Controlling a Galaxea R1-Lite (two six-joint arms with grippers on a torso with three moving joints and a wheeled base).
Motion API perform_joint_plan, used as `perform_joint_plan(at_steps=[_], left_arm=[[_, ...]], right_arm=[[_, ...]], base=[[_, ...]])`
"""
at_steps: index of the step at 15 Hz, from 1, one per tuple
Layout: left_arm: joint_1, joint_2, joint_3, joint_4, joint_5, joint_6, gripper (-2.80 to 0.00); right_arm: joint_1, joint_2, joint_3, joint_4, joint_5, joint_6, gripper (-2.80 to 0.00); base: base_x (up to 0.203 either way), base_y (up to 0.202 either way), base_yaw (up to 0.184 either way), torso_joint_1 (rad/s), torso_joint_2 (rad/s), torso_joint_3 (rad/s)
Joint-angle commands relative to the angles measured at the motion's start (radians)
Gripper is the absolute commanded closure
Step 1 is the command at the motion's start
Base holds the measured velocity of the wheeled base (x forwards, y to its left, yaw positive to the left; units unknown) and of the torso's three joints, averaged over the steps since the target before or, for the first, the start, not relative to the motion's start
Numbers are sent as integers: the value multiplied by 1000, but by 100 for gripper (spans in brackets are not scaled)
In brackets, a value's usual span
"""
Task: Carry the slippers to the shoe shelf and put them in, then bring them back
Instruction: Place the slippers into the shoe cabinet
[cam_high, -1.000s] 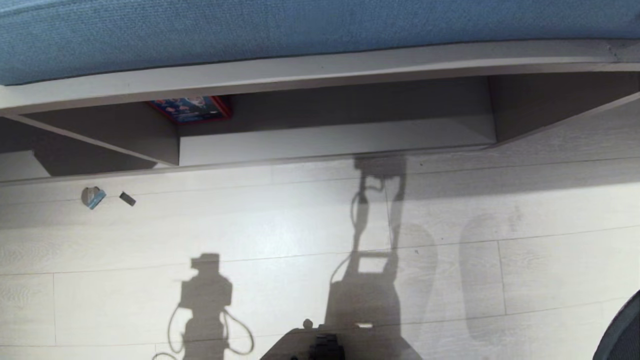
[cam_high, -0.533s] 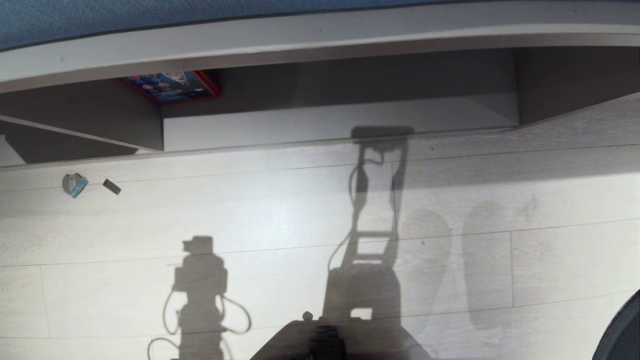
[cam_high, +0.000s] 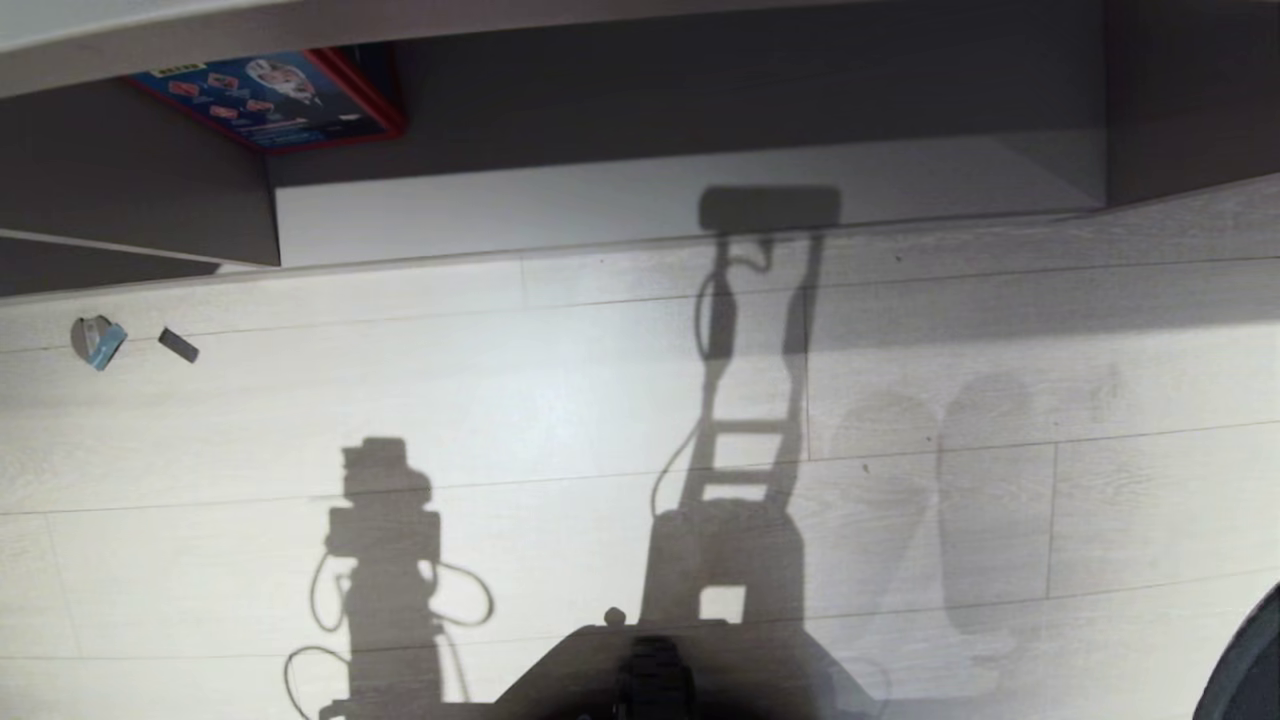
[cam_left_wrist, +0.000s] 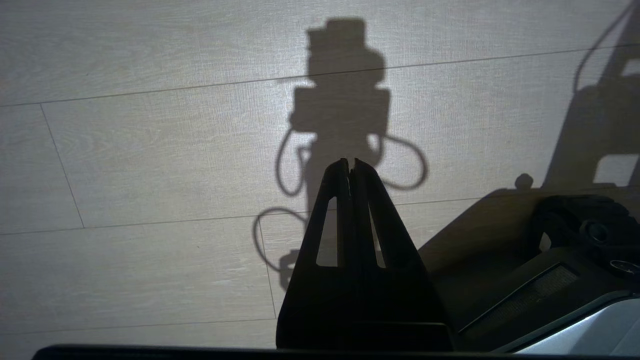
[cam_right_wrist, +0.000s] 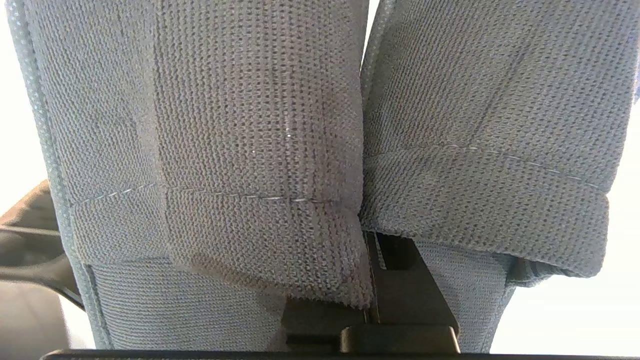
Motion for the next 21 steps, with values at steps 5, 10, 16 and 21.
perform_joint_plan(at_steps=[5,10,16,21], left_arm=[[0,1,0,0,0,0,0],[0,1,0,0,0,0,0],[0,1,0,0,0,1,0],[0,1,0,0,-1,1,0]], right_arm=[[15,425,-289,-31,88,19,0],[24,957,-491,-337,169,17,0],[101,1229,-717,-554,208,-26,0],[106,1339,-766,-652,149,-72,0]], base=[[0,0,0,1,2,-48],[0,0,0,0,0,0],[0,0,0,0,0,0],[0,0,0,0,0,0]])
